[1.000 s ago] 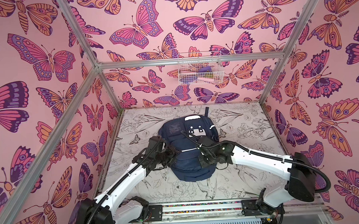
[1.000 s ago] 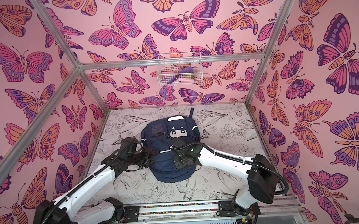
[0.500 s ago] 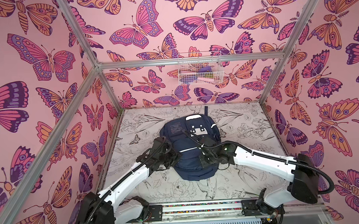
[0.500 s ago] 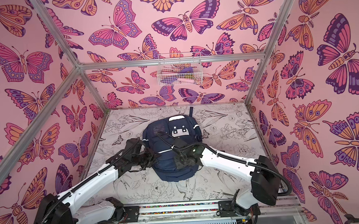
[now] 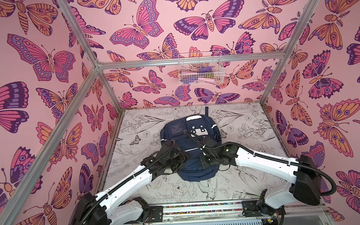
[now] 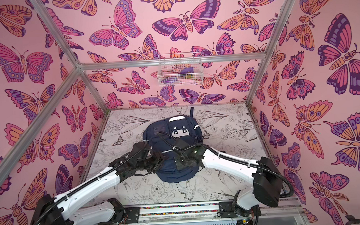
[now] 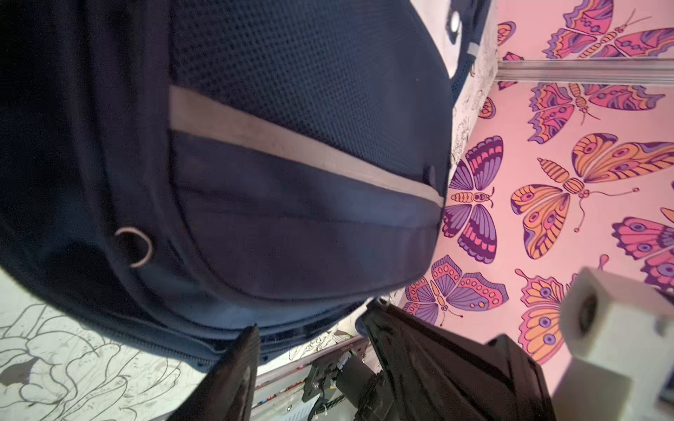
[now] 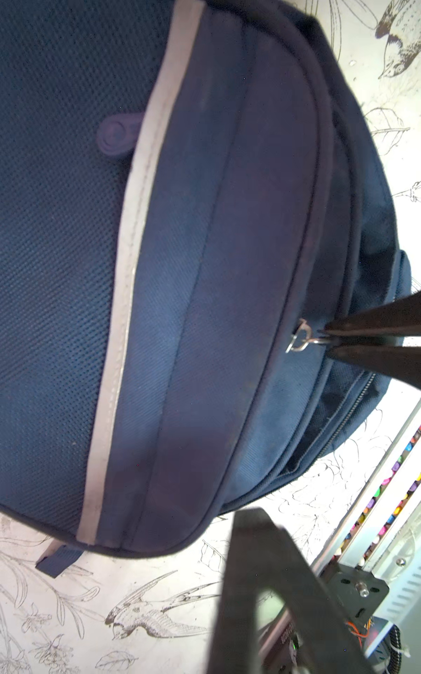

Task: Pack books, pencil case, and school supplies into a backpack
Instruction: Zip the student bag at the center of the table.

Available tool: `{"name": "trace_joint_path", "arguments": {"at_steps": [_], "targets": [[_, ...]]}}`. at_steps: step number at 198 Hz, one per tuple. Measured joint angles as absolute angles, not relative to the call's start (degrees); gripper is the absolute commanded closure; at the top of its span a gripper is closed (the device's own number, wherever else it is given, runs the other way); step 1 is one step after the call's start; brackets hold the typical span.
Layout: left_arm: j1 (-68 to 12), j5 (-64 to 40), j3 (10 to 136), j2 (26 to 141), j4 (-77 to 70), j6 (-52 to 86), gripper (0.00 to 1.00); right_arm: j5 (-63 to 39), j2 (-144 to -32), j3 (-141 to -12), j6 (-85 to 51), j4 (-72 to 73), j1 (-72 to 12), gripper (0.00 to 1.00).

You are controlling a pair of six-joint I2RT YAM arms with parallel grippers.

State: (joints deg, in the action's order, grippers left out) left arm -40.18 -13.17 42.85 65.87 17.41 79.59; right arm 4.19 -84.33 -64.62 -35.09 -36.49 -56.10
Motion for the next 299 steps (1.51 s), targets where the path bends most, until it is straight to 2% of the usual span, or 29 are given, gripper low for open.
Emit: {"name": "trace_joint_path", "arguments": {"at_steps": [30, 56, 78, 99, 113, 134, 229, 275, 299], "targets": [[-40.21, -11.92, 44.18, 68.79, 16.01, 80.90, 0.36, 4.14, -83.53, -63.96, -35.92, -35.42, -56.40, 1.00], [-40.56, -11.31, 45.34, 71.55, 15.97, 81.45, 0.42, 4.27, -83.44, -63.68, -36.49, -34.81, -56.90, 1.00], [-40.97, -10.63, 45.54, 73.63, 16.43, 81.62, 0.57, 4.82, -83.44, -63.46, -37.12, -34.63, -57.32, 1.00], [-40.84, -9.65, 45.10, 73.69, 16.29, 82.06, 0.79, 5.50, -83.44, -63.33, -37.28, -34.83, -57.56, 1.00], [-40.47, -9.30, 44.38, 72.99, 15.49, 82.41, 0.84, 6.11, -83.31, -63.29, -37.23, -35.05, -57.78, 1.00], [-39.31, -9.58, 43.35, 70.26, 14.57, 82.67, 1.00, 7.55, -82.41, -63.24, -36.56, -35.40, -58.33, 1.00], [-28.53, -16.86, 40.40, 63.70, 18.74, 74.06, 1.00, 17.76, -77.58, -59.13, -25.69, -40.01, -54.37, 1.00], [-28.12, -19.68, 41.36, 64.23, 19.38, 68.53, 1.00, 17.54, -78.19, -59.11, -19.18, -37.10, -48.60, 1.00], [-28.01, -20.10, 41.87, 65.04, 19.46, 66.11, 1.00, 15.29, -82.08, -61.19, -15.97, -35.57, -44.47, 1.00]]}}
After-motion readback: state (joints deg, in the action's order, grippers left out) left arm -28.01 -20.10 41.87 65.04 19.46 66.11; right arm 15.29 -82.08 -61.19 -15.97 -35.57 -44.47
